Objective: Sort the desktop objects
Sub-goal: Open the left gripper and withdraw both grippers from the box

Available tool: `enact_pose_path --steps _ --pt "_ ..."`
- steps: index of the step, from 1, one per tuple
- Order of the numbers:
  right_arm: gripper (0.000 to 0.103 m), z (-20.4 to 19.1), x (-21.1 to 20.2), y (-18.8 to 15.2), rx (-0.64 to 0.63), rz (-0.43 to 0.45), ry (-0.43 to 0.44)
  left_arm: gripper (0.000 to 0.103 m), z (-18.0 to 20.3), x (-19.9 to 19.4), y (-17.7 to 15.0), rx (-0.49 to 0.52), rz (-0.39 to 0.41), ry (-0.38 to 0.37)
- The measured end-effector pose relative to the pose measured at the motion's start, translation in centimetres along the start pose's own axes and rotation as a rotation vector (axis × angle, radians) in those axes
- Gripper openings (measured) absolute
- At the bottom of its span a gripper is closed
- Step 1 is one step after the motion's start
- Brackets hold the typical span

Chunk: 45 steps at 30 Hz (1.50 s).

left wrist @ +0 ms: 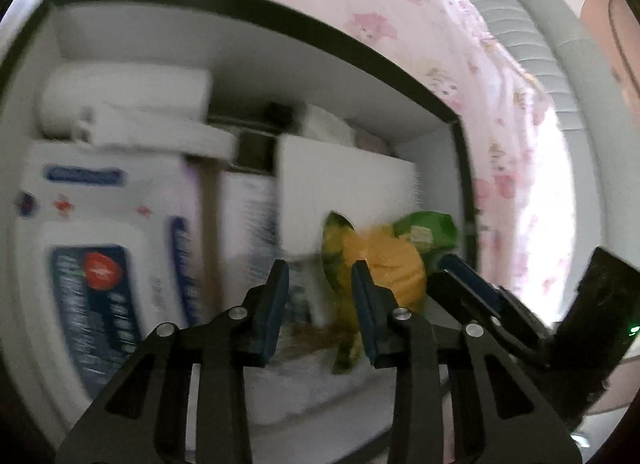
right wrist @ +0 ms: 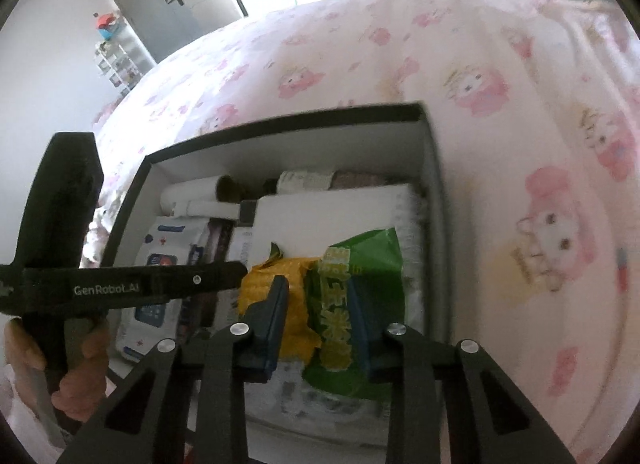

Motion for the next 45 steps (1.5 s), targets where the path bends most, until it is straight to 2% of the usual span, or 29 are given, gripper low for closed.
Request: enact_pose_path --steps 1,4,7,11,14,19,21,23,30,36,38,39,42,45 --pt "0.026 0.2 -0.5 0.1 0.010 0.017 0.011 0.031 0.4 0.2 -0.3 0.003 -0.016 -0.028" --pt "0.026 0.6 -0.8 0.3 0.031 0.025 0.043 0.031 0.5 -0.2 -0.4 0.025 0.025 0.007" --pt "0.026 0.3 -0.3 -0.1 0.035 -0.004 0.067 0.031 0.3 -0.7 -0.7 0.008 0.021 -0.039" --pt "0.026 0.2 0.9 -0.7 0.018 -0.048 0.015 0.032 1.0 -0.1 -1.1 0.021 0.010 -0.041" --pt "0.026 0.1 1.0 -0.8 0.024 -0.045 0.032 0.032 2.2 0.6 -0.7 0.011 0.002 -0.073" --pt "0.026 0.0 0.8 -0.8 0.022 -0.046 0.013 0.034 3.4 0.1 -1.2 0.054 0.017 -0.052" --pt "0.029 -0.3 0.2 -0.5 0.016 -0.036 -0.012 0.039 3.9 -1.1 -1.5 0.088 0.047 -0.033" --pt "0.040 -0.9 -0.8 0.1 0.010 -0.019 -0.036 0.043 4.3 -2.8 -1.7 0.127 0.101 -0.003" --pt "0.043 -3.9 -4.9 1.5 -0.013 0.034 -0.097 0.051 5.5 -10.2 -3.3 0.225 0.296 0.065" --pt "0.045 -7.8 -8.2 2.3 -0.026 0.096 -0.089 0.057 5.2 -14.3 -5.1 0.262 0.376 0.093" --pt "0.052 -9.5 -8.9 2.2 -0.041 0.111 -0.080 0.057 4.7 -15.5 -5.9 0.263 0.393 0.102" --pt "0.052 -10.2 -9.2 2.2 -0.048 0.118 -0.088 0.057 4.2 -16.2 -6.3 0.261 0.408 0.111" --pt "0.052 -12.7 -9.1 1.8 -0.077 0.126 -0.095 0.057 2.6 -17.6 -7.2 0.245 0.426 0.123" --pt "0.052 -15.6 -8.0 1.7 -0.111 0.108 -0.066 0.057 0.0 -19.0 -7.7 0.209 0.433 0.122"
Point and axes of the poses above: each gripper's, at about its wrist camera, not at the fingertips, and x roughly the way its jaws point, z to its right, y to its top, the point moved 6 cm from there along x, roughly the way its jaws point, and after that the axes turned 9 degrees about -x, right-handed, at the moved point
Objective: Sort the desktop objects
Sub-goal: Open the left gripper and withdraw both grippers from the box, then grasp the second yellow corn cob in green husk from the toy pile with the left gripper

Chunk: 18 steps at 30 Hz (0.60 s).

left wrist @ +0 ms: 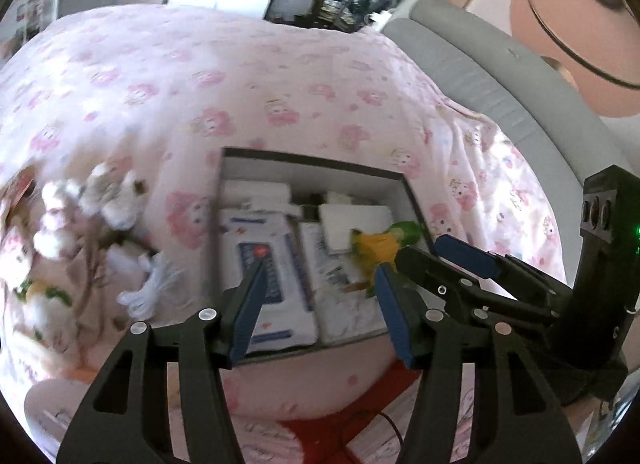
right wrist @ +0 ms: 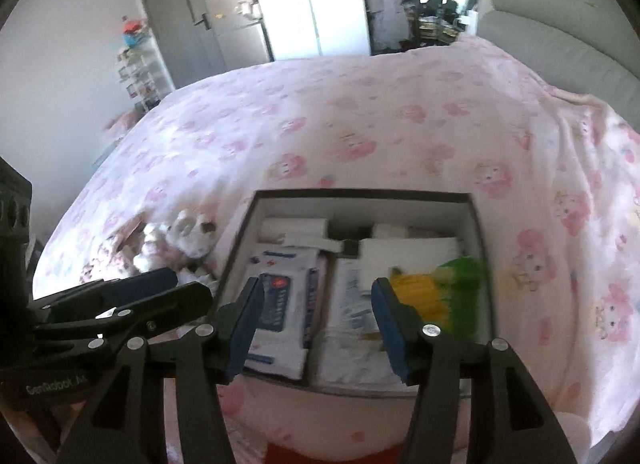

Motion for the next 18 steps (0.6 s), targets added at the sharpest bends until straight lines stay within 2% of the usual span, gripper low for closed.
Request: enact_pose_path --steps 6,16,18 --pt "0.052 -6.7 3.1 0.1 -0.079 -0.036 0.085 0.057 -7.1 -2.6 -0.7 -0.096 0.018 0.057" --pt "0.052 -19.3 11.3 0.1 -0.136 -0.161 0.319 0.057 -20.3 -6.8 -1.2 -0.313 0.081 0.158" --pt "0.052 -21.4 12.6 0.0 -0.154 -0.186 0.355 0.057 -23.6 -7.2 -1.4 -0.382 0.087 0.178"
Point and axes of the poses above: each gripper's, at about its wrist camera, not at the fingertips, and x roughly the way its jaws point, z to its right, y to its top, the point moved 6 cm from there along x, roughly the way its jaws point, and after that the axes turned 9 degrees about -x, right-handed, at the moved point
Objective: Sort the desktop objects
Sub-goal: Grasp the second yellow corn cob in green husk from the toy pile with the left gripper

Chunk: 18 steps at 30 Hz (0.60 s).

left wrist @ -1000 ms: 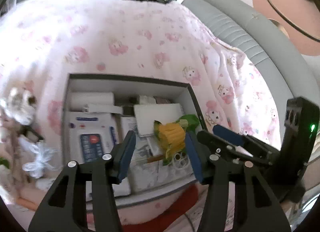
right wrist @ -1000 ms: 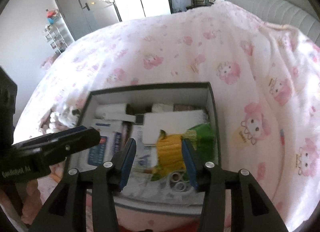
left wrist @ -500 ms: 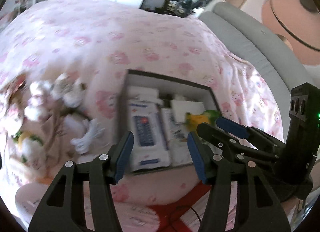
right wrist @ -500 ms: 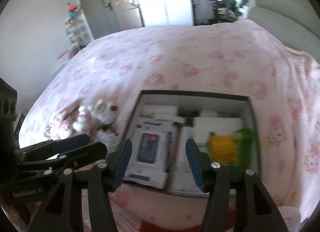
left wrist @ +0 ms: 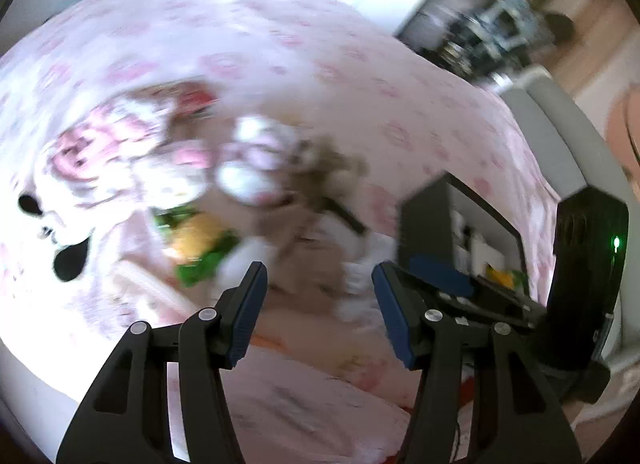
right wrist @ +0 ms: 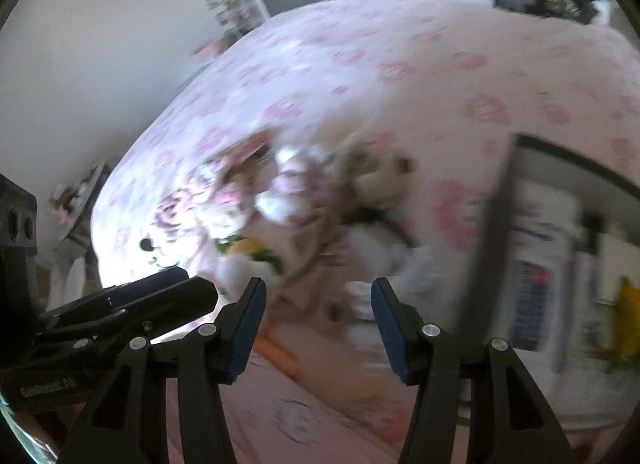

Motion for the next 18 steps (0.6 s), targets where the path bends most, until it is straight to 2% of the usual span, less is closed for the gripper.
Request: enact_pose_path --steps 5,8,13,15,18 --pt "0.052 -3.8 5.5 0.2 -0.080 -0.091 0.080 0.056 -6.5 1.7 1.6 -0.140 -0.038 0.060" --pt "0.052 -5.5 8.3 -0.4 -0.135 -0.159 0.099 0.056 -8.9 3.1 2.0 -0.194 -0.077 0.047" --pt "0.050 -4.8 11.4 -1.1 -0.130 -0.217 0.005 0.056 -10.5 5.2 2.3 -0.219 -0.137 0.043" --pt "0.050 -3.2 11.4 -1.0 -0.091 -0.213 -0.022 0.056 -10.7 5.7 2.4 -0.220 -0.157 0.034" --pt "0.050 -0.5 10.4 0.0 -0.052 -0.174 -0.143 0.057 -11.0 6.2 2.8 -0.222 -0.168 0.028"
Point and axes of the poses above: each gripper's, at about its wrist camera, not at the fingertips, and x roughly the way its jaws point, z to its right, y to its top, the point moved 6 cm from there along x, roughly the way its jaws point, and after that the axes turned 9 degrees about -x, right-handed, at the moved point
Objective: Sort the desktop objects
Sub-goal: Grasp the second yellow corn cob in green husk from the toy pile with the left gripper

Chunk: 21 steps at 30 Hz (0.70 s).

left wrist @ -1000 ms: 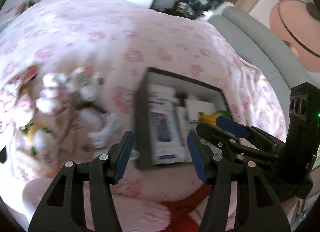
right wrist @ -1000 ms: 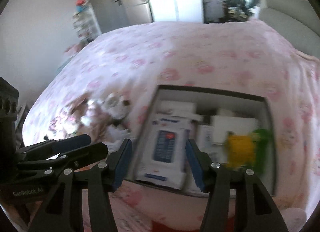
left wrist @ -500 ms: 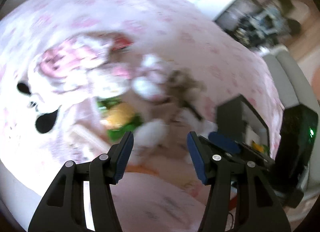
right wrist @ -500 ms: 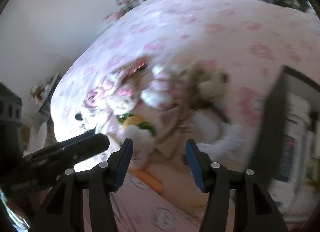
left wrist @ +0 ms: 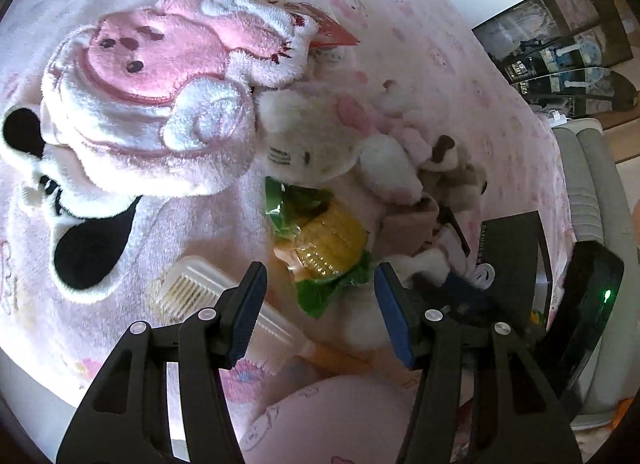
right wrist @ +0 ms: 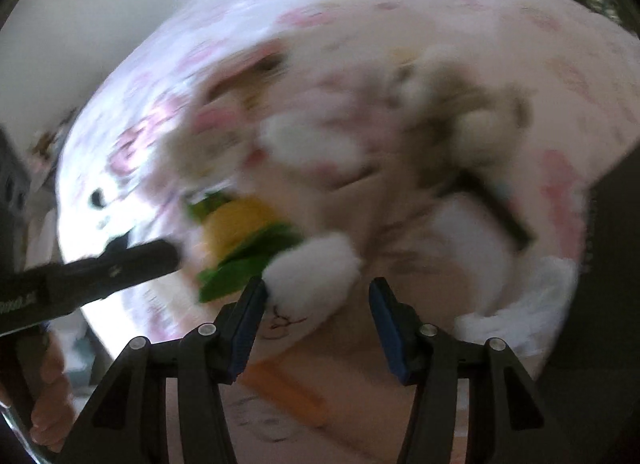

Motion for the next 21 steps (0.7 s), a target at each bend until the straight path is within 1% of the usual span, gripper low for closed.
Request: enact_pose_path --steps 1,3,4,6,8,10,11,12,13,15,16,18,19,21 --pt "0.050 1.0 -0.7 0.4 0.016 0.022 -0.046 0.057 -0.1 0.1 0.2 -0.002 -0.001 0.001" --pt "0.050 1.7 -1.9 0.9 0.036 0.076 -0.064 0.057 -0.2 0.3 0.5 -0.005 -0.006 -0.012" --pt "0.050 1.4 -2.9 1.3 0.030 0.122 -0.044 0.057 -0.3 0.5 0.8 -0.010 -0.012 -0.020" --pt "0.050 0.4 -3.9 1.8 0.010 0.175 0.021 0.058 -0.5 0.8 1.0 -0.023 -0.021 -0.032" --pt "0.050 -1.3 -4.2 2.1 -0.017 0.187 0.137 0.059 -0.7 1.2 1.2 -0.035 -0.040 -0.042" --pt "0.050 -2.7 -3.1 2.2 -0.036 0.142 0.219 0.061 -1.0 1.9 1.5 -0.051 -0.078 -0.064" --pt "0.050 -3.1 -2.2 2.4 -0.044 0.110 0.226 0.061 -1.3 2.2 1.8 -0.124 -0.046 -0.063" --pt "0.050 -3.3 -1.0 2.4 -0.060 0.068 0.217 0.061 -1.5 2.5 1.8 -0.141 -0.062 -0.076" --pt "0.050 -3.4 0.5 2.4 -0.084 0.014 0.184 0.061 -1.9 2.6 1.6 -0.156 -0.072 -0.084" --pt "0.050 -3.3 2.6 2.1 -0.100 -0.054 0.142 0.061 -2.6 2.6 1.6 -0.186 -0.075 -0.095" --pt "0.050 -3.2 3.4 2.0 -0.098 -0.083 0.135 0.061 -2.9 2.7 1.7 -0.204 -0.076 -0.106" --pt "0.049 -3.3 4.4 1.9 -0.114 -0.110 0.141 0.062 -3.5 2.7 1.8 -0.243 -0.079 -0.150" --pt "0.049 -3.6 4.7 1.8 -0.128 -0.117 0.158 0.062 -3.9 2.9 1.9 -0.261 -0.077 -0.149" --pt "0.049 -3.8 4.9 1.8 -0.135 -0.120 0.189 0.063 -4.1 3.3 2.0 -0.260 -0.073 -0.125"
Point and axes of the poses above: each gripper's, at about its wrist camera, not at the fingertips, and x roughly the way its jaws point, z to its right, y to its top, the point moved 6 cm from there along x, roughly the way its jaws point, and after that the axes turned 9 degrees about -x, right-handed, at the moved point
